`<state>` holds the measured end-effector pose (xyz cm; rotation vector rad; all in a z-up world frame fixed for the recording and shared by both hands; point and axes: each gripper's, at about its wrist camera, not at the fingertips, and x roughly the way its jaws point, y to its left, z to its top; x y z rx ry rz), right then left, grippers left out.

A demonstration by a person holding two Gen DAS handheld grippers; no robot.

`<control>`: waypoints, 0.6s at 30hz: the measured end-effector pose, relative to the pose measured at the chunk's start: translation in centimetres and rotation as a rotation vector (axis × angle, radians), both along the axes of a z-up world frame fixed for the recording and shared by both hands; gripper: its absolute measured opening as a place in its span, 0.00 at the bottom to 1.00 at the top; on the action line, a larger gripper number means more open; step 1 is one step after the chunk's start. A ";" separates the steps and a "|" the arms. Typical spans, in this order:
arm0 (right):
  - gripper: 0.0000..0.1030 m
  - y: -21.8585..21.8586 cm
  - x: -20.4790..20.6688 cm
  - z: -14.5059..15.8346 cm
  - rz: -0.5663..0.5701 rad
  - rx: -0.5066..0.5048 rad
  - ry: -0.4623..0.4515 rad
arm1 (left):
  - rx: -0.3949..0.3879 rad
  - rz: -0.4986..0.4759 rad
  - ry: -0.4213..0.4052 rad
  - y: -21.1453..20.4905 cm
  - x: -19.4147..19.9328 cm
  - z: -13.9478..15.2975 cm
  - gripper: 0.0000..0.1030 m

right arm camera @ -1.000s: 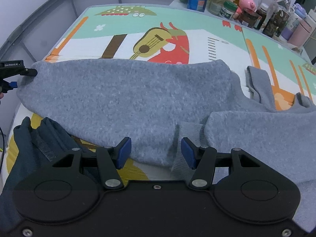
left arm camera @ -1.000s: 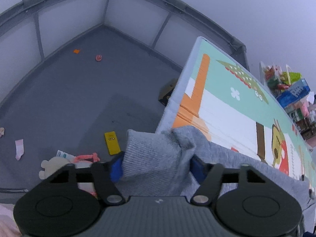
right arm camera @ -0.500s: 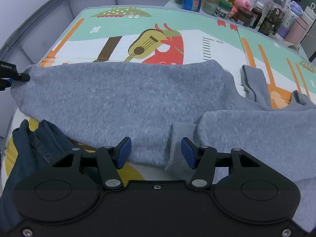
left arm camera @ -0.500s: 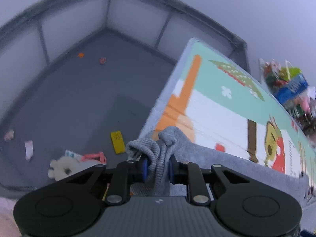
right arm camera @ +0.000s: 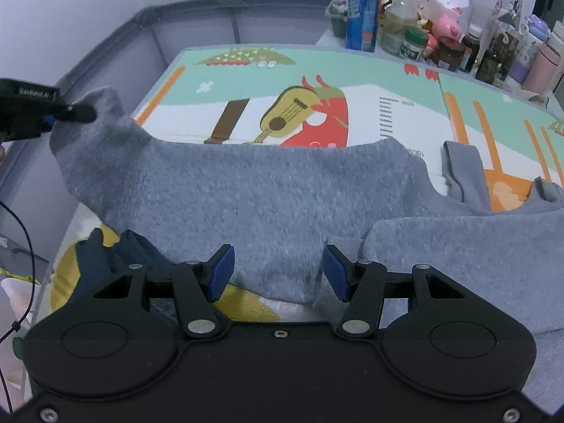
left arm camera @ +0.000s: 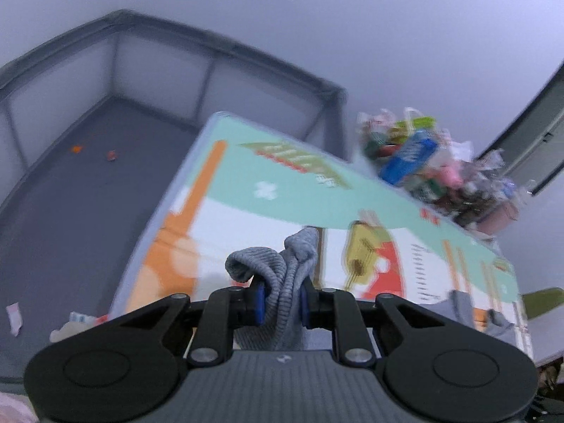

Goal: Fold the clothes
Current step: 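Lift the sleeve cuff high with the left gripper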

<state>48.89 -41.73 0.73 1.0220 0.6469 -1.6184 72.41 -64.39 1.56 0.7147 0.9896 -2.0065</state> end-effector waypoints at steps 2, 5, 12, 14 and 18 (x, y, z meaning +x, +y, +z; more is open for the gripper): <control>0.52 0.7 -0.2 0.8 -0.002 -0.014 -0.004 | -0.013 -0.025 0.009 0.9 -1.3 1.3 0.19; 0.52 1.9 -0.7 1.9 -0.009 -0.036 -0.012 | -0.040 -0.061 0.010 2.5 -3.8 3.1 0.19; 0.52 5.4 -2.1 4.4 -0.022 -0.082 -0.014 | -0.075 -0.171 0.050 6.8 -9.6 6.3 0.19; 0.52 7.1 -3.5 4.8 -0.042 -0.097 -0.026 | -0.092 -0.206 0.054 8.6 -11.3 7.4 0.19; 0.52 10.3 -6.2 5.8 -0.084 -0.127 -0.048 | -0.117 -0.253 0.051 11.8 -14.3 9.1 0.20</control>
